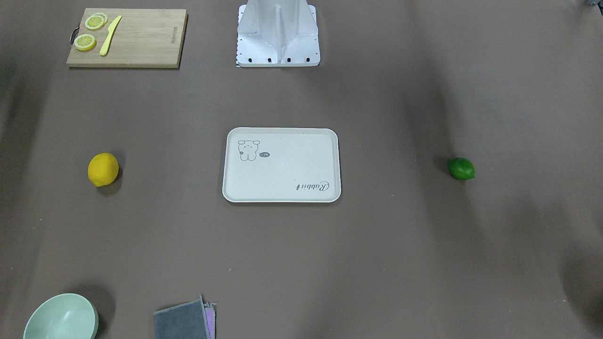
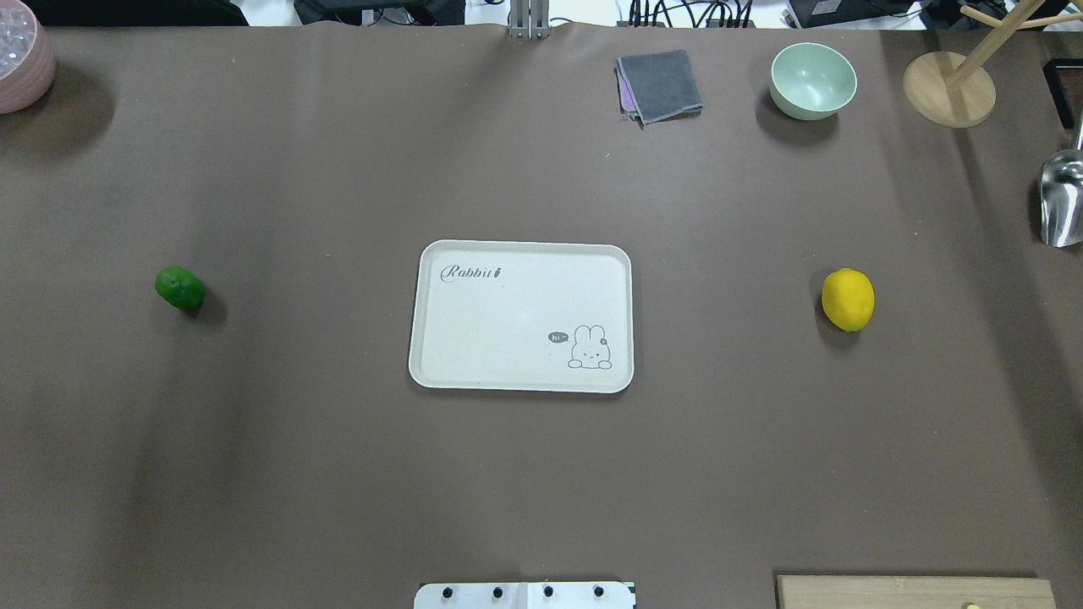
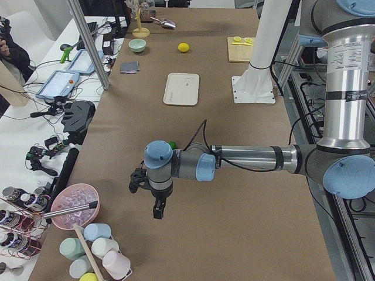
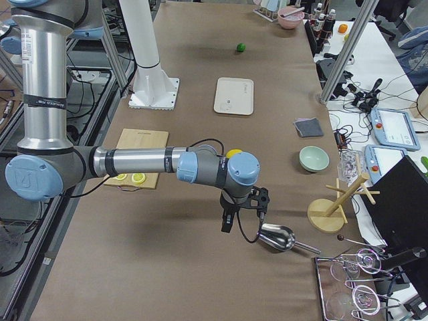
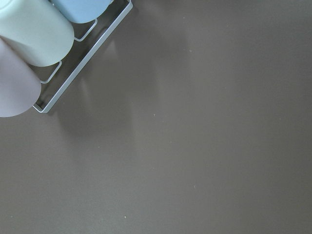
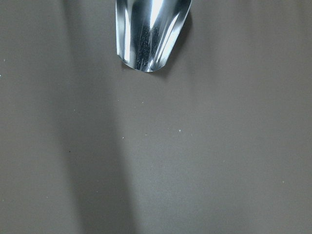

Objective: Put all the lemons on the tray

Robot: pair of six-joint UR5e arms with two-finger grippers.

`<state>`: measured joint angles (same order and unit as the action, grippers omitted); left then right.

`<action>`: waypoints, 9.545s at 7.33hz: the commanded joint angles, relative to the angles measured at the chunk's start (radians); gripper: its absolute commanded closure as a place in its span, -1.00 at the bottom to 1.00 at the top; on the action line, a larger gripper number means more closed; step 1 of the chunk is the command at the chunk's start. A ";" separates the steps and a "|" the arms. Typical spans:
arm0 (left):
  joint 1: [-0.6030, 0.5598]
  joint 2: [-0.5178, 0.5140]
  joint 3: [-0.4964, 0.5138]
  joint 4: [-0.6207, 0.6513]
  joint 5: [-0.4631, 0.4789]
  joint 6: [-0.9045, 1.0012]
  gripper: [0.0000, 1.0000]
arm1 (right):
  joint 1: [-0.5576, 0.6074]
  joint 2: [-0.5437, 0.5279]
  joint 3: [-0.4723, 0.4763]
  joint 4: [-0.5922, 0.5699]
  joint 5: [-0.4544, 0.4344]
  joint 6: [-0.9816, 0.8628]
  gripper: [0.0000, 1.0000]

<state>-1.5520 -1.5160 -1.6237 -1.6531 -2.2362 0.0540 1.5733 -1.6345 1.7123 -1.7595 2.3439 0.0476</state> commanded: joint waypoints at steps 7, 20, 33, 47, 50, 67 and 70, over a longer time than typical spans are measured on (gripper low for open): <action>0.000 0.000 -0.001 0.001 0.000 0.000 -0.96 | -0.010 0.022 0.013 0.005 0.015 0.011 -1.00; 0.000 0.000 0.007 -0.001 0.000 0.001 -0.96 | -0.478 0.347 -0.023 -0.031 0.066 0.446 -0.99; 0.440 -0.306 0.097 -0.027 -0.072 -0.571 -0.96 | -0.588 0.401 -0.195 0.044 0.074 0.362 -0.98; 0.569 -0.368 0.189 -0.054 -0.177 -0.740 -0.96 | -0.569 0.496 -0.258 0.077 0.127 0.403 0.61; 0.570 -0.369 0.208 -0.053 -0.178 -0.737 -0.92 | -0.590 0.628 -0.261 0.081 0.245 0.619 0.61; 0.818 -0.775 0.183 -0.045 -0.171 -0.743 1.00 | -0.814 0.901 -0.546 0.209 0.189 0.672 0.20; 0.852 -0.823 0.286 -0.192 -0.114 -0.799 1.00 | -0.811 0.910 -0.546 0.209 0.187 0.672 -0.97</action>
<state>-0.7114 -2.3287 -1.3635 -1.7942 -2.3600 -0.7033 0.7607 -0.7288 1.1659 -1.5509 2.5312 0.7193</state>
